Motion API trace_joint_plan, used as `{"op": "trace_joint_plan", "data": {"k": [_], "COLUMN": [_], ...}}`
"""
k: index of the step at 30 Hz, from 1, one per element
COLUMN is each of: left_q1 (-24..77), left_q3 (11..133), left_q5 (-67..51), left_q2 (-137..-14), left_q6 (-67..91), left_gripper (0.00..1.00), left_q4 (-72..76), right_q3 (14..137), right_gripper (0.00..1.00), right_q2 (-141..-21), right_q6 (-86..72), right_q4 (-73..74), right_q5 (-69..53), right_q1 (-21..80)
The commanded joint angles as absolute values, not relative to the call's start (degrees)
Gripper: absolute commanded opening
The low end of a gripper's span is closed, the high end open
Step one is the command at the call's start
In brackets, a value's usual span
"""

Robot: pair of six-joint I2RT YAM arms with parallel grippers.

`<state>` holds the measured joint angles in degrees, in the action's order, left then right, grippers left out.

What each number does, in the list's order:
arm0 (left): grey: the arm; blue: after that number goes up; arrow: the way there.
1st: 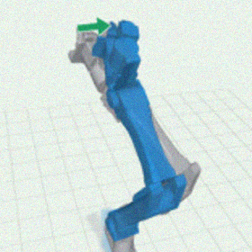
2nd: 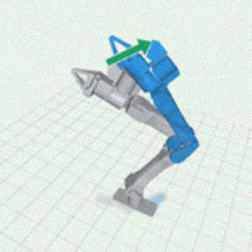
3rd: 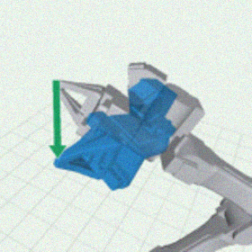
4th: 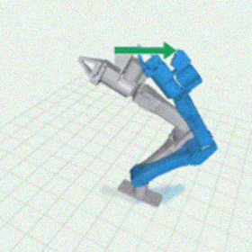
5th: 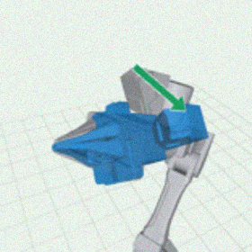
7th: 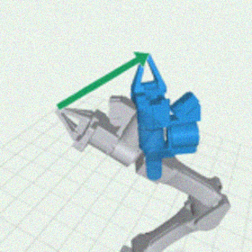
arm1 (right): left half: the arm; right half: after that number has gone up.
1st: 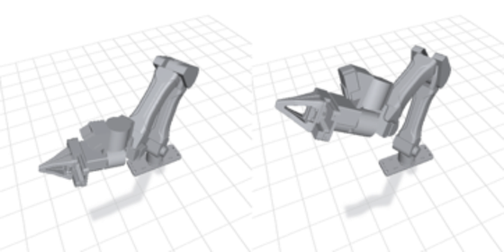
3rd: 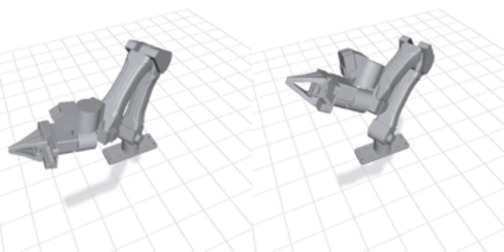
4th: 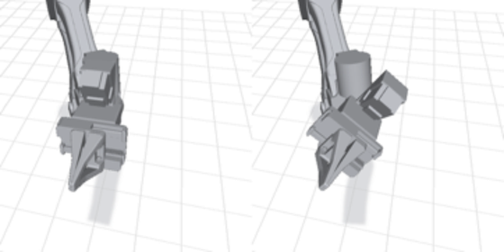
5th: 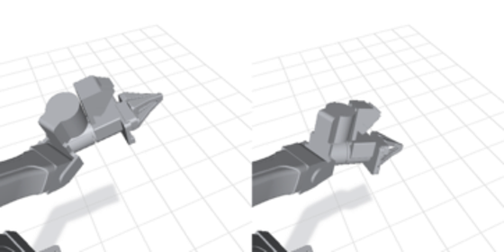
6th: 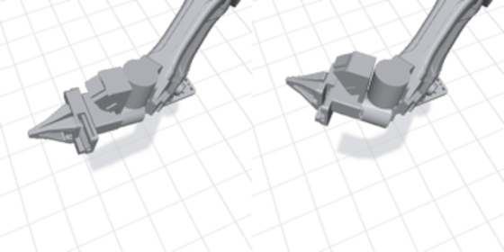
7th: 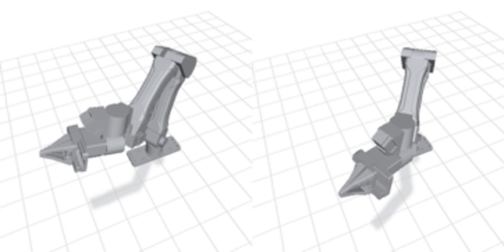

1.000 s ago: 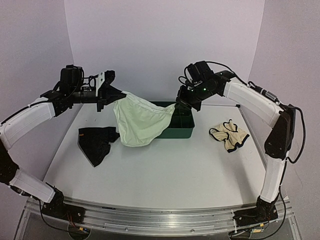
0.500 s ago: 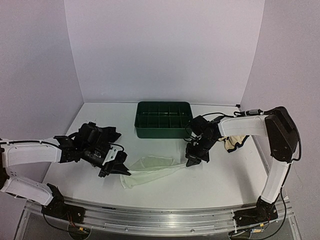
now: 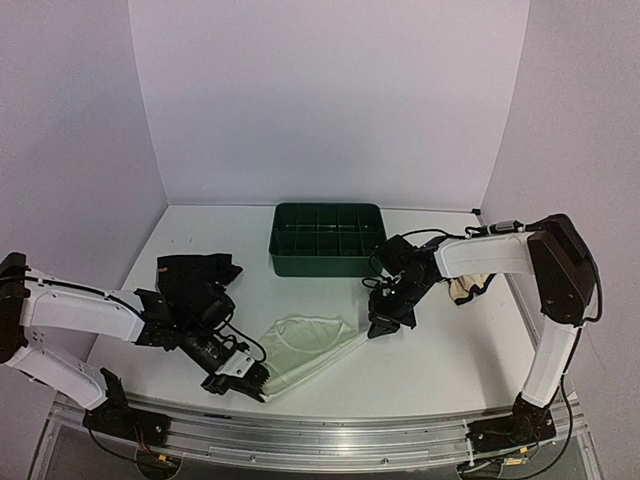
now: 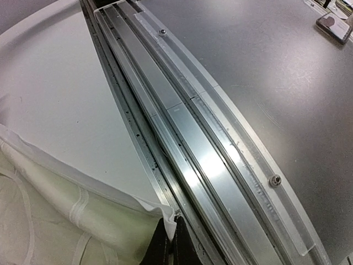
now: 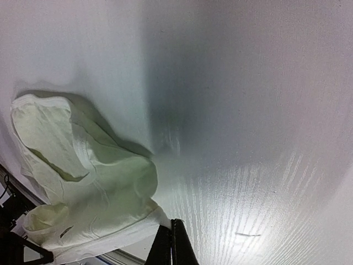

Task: Roll the underwear
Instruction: Flatten out the underwear at the center of the board.

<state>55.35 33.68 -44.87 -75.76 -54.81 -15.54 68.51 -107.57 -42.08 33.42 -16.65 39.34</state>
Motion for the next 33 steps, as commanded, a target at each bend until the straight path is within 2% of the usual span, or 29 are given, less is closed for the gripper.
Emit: {"op": "trace_joint_plan", "data": {"k": [1, 11, 19, 21, 22, 25, 27, 33], "left_q1": [59.3, 73.5, 74.5, 74.5, 74.5, 74.5, 74.5, 74.4], "left_q3": [40.3, 46.0, 47.9, 48.7, 49.0, 49.3, 49.1, 51.9], "left_q5": [-43.6, -39.7, -33.9, -34.0, -34.6, -37.2, -38.3, -39.7], "left_q2": [-79.6, -91.3, -98.7, -99.9, -100.6, -101.2, -100.7, -96.6], "left_q6": [-46.0, -28.4, -26.5, -26.8, -26.8, -27.2, -28.7, -38.3], "left_gripper": [0.0, 0.0, 0.0, 0.03, 0.08, 0.39, 0.54, 0.77], "left_q4": [-14.1, -1.0, 7.1, 7.1, 7.2, 7.6, 6.7, -6.5], "right_q3": [69.4, 70.9, 70.7, 71.6, 71.9, 72.9, 73.7, 80.0], "right_gripper": [0.0, 0.0, 0.0, 0.0, 0.0, 0.01, 0.06, 0.28], "right_q2": [-109.0, -111.6, -110.6, -110.9, -111.2, -111.9, -112.2, -112.4], "right_q6": [-37.6, -30.9, -28.7, -28.6, -28.5, -27.8, -27.1, -23.1], "right_q4": [33.2, 33.2, 33.2, 33.2, 33.2, 33.3, 33.4, 38.3], "right_q5": [-14.0, -12.5, -10.4, -10.0, -9.9, -9.9, -9.8, -7.2], "right_q1": [39.0, 39.0, 39.1, 39.0, 39.0, 39.0, 39.0, 39.1]}}
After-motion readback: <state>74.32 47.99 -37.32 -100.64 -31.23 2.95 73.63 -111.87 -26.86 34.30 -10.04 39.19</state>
